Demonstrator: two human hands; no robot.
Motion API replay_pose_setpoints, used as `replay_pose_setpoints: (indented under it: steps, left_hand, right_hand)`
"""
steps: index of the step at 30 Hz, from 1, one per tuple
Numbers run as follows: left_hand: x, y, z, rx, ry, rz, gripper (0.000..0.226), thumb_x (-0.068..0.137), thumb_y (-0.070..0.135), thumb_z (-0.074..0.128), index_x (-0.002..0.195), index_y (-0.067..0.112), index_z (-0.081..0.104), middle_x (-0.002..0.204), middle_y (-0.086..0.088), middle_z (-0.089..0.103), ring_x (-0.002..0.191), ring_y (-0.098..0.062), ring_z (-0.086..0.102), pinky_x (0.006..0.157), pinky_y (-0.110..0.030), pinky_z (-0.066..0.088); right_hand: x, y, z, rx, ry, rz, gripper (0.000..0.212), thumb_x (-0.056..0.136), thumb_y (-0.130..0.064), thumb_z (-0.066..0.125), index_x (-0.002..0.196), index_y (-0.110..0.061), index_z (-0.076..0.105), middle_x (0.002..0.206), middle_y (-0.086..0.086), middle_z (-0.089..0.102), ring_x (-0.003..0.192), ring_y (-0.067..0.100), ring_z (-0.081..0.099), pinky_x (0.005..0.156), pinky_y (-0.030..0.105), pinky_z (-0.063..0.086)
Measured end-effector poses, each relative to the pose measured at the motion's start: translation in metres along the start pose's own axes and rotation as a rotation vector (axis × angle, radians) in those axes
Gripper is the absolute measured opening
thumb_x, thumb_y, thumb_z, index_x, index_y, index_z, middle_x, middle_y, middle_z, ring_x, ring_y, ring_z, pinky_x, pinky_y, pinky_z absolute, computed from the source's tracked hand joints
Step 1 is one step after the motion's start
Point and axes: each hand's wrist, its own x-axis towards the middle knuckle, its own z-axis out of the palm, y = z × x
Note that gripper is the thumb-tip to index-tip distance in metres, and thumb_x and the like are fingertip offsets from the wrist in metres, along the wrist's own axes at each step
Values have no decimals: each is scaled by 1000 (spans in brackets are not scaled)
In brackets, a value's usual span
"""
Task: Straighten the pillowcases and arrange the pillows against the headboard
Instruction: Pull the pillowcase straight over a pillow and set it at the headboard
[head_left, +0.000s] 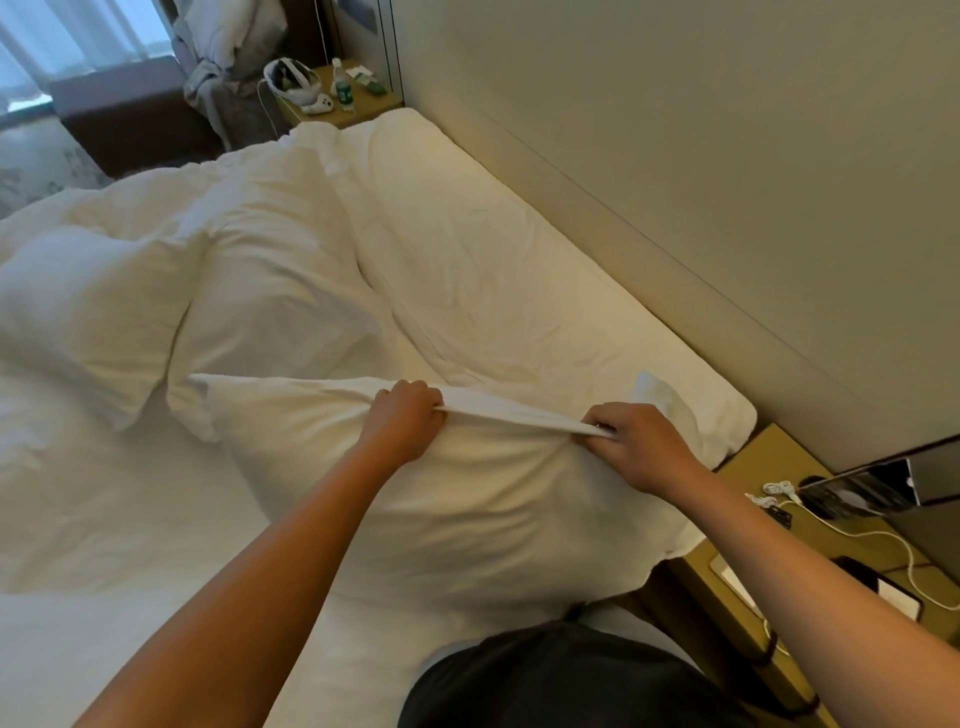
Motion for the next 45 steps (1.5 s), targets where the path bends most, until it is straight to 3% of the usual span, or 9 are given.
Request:
replay_pose_setpoints:
  steps: [6,11,16,18,21,27,33,39,45]
  left_hand:
    - [-6,0,-7,-19,115,-69,26,104,27,43,103,19,68,93,-3,61,94,-29,57,84,-45,47]
    - [-9,-7,-11,-99,154,-66,25,103,26,49,107,17,71,92,-4,57,95,-26,52,68,-39,48]
    - [-14,-18,-5,-127,83,-70,26,102,28,50,114,14,68,106,-6,63,108,-28,54,78,-42,52]
    - [-17,-23,0,-80,32,-58,24,101,25,48,110,13,66,108,-7,60,110,-29,51,80,-41,51]
    - [-19,-31,3,2,38,-44,20,99,26,46,95,14,62,107,-2,55,108,-27,48,66,-38,48]
    - [-20,-41,5,-7,1,-58,24,99,42,42,98,23,57,102,2,65,92,-23,58,65,-35,44]
    - [-26,-50,7,-40,-19,-112,27,100,32,42,92,15,61,97,-1,59,92,-24,58,70,-37,48]
    - [-30,-52,-12,-77,172,-31,33,104,35,44,82,20,62,81,4,55,79,-17,52,61,-34,42]
    - [-35,-44,-27,-117,275,-24,29,104,37,43,88,21,62,83,3,59,82,-19,52,65,-39,49]
  right_hand:
    - [-5,1,4,-204,249,-5,12,91,-33,76,90,-22,78,97,-5,66,91,20,55,80,38,48]
    - [-7,-7,6,-155,312,55,12,99,-36,65,95,-26,72,94,-10,66,84,15,60,68,31,47]
    - [-6,-13,16,-64,261,100,18,105,-34,54,88,-27,57,67,-6,63,69,21,60,104,39,44]
    - [-7,-12,19,2,205,109,21,106,-34,51,87,-25,52,68,-3,61,63,20,60,86,40,54]
    - [-11,-10,22,64,143,116,22,107,-34,49,87,-24,48,69,-3,61,62,18,58,61,41,48]
    - [-18,-2,24,-32,102,85,19,105,-40,48,90,-31,43,66,-5,59,58,11,56,56,35,43]
    - [-15,-3,29,-107,140,90,22,98,-33,59,87,-28,41,61,-5,52,63,22,50,51,30,27]
    - [-11,-10,27,64,113,73,23,103,-33,55,86,-34,38,54,-2,64,48,12,60,51,38,51]
    - [-10,-9,22,-64,85,128,11,105,-36,53,98,-29,58,64,-6,65,60,18,63,59,37,51]
